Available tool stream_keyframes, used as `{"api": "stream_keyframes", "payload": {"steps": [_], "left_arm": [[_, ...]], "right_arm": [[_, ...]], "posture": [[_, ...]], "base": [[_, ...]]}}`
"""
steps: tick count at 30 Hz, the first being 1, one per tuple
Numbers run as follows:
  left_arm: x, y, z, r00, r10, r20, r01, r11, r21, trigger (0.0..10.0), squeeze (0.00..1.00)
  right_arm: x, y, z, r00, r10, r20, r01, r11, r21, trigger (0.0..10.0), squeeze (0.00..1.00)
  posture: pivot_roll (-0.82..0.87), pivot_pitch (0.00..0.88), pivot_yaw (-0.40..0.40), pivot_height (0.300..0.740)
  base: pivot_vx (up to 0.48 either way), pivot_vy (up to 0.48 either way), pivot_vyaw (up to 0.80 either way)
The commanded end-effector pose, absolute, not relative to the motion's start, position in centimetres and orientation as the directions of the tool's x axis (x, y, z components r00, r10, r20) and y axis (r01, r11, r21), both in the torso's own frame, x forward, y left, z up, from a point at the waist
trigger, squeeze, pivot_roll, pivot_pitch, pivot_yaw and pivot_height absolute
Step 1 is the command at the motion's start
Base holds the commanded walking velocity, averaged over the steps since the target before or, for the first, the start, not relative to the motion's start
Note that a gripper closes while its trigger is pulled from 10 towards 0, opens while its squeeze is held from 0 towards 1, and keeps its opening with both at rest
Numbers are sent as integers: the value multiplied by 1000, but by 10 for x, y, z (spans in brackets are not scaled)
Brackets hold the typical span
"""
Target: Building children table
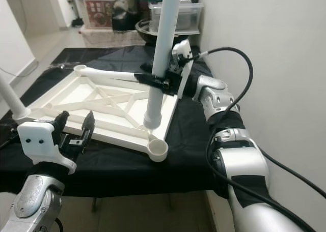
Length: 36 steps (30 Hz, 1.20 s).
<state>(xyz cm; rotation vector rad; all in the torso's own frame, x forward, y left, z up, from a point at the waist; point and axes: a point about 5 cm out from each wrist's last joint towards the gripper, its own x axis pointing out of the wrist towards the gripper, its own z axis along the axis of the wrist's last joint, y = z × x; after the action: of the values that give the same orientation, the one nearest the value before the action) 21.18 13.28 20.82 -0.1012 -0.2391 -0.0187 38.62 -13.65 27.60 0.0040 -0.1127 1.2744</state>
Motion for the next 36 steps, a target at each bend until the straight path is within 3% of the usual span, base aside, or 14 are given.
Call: {"api": "stream_keyframes", "payload": {"steps": [1,2,4,8,36], "left_arm": [[208,132,207,975,-7,221,29,995,-99,10000,0],[208,132,207,975,-7,221,29,995,-99,10000,0],[202,130,206,979,-15,206,35,995,-96,10000,0],[197,130,205,982,-22,188,41,994,-97,10000,0],[191,128,208,986,-43,162,57,995,-81,10000,0]], "right_arm": [[384,-132,281,219,973,68,-972,224,-76,10000,0],[384,-132,281,219,973,68,-972,224,-76,10000,0],[380,-131,275,131,990,54,-989,134,-57,10000,0],[375,-133,266,35,999,28,-998,36,-42,10000,0],[370,-134,248,-23,992,-126,-998,-30,-50,10000,0]], "posture": [[63,99,9,740],[63,99,9,740],[80,116,16,740],[87,122,28,740],[102,131,44,740]], "base": [[0,0,0],[0,0,0],[0,0,0],[0,0,0],[0,0,0]]}}
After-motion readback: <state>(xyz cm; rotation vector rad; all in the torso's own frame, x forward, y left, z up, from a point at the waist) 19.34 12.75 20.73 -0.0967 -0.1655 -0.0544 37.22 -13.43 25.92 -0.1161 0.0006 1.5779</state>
